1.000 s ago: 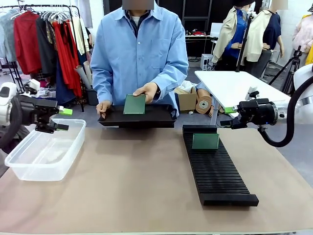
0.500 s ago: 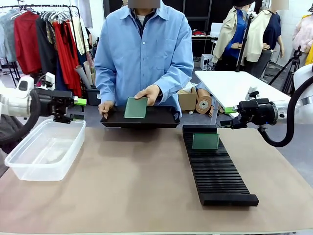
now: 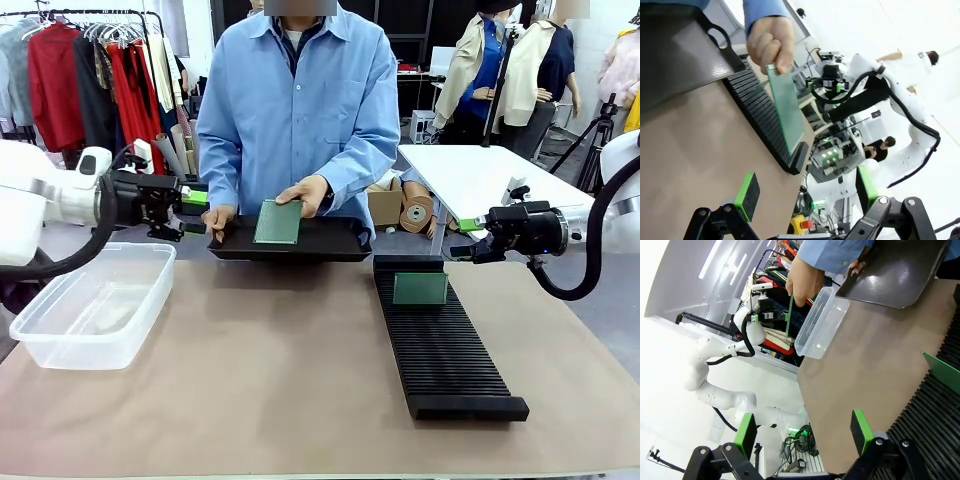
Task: Sort PCBs into racks and boxes based on the side picked up.
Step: Pick up the Blank PCB handed by the Human.
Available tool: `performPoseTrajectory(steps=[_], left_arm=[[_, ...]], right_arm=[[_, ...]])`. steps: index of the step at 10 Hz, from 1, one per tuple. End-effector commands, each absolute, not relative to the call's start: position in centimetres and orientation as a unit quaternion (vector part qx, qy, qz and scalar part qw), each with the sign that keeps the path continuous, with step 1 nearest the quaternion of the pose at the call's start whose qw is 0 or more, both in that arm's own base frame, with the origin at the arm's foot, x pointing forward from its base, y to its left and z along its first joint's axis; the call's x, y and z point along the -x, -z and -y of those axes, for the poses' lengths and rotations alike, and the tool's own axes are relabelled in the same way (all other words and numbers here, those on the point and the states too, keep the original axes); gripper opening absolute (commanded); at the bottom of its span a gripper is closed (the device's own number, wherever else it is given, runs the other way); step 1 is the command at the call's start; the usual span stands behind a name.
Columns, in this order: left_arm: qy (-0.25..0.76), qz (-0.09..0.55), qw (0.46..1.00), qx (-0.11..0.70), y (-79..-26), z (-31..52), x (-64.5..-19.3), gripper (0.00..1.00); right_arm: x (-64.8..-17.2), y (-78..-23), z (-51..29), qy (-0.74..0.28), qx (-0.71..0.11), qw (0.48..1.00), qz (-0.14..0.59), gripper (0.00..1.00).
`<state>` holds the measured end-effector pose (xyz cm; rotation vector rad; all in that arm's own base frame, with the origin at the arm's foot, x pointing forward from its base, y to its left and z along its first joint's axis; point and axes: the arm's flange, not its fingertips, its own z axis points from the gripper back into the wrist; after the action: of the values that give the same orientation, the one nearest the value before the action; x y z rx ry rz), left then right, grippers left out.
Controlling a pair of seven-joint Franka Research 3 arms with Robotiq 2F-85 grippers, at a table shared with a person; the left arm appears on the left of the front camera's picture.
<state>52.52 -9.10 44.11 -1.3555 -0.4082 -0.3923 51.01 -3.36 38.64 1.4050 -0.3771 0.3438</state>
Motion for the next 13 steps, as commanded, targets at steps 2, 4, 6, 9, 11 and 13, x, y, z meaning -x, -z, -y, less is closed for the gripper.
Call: performPoseTrajectory(steps=[2,4,6,9,11,13], left_arm=[[0.2,0.177,0.721,0.639,-43.2,11.2,-54.6,1.0],[0.191,0.175,0.724,0.639,-42.1,12.8,-56.1,1.0],[0.197,0.171,0.704,0.661,-40.8,13.8,-57.9,1.0],[0.201,0.165,0.682,0.683,-39.8,14.8,-59.5,1.0],[0.216,0.163,0.687,0.675,-38.8,16.3,-60.1,1.0],[0.22,0.167,0.686,0.673,-38.1,17.4,-60.1,1.0]], right_arm=[[-51.4,-38.8,3.3,-0.162,-0.638,0.73,0.183,1.0],[-51.4,-38.8,3.3,-0.162,-0.638,0.73,0.183,1.0],[-51.4,-38.8,3.3,-0.162,-0.638,0.73,0.183,1.0],[-51.4,-38.8,3.3,-0.162,-0.638,0.73,0.183,1.0],[-51.4,-38.8,3.3,-0.162,-0.638,0.73,0.183,1.0],[-51.4,-38.8,3.3,-0.162,-0.638,0.73,0.183,1.0]])
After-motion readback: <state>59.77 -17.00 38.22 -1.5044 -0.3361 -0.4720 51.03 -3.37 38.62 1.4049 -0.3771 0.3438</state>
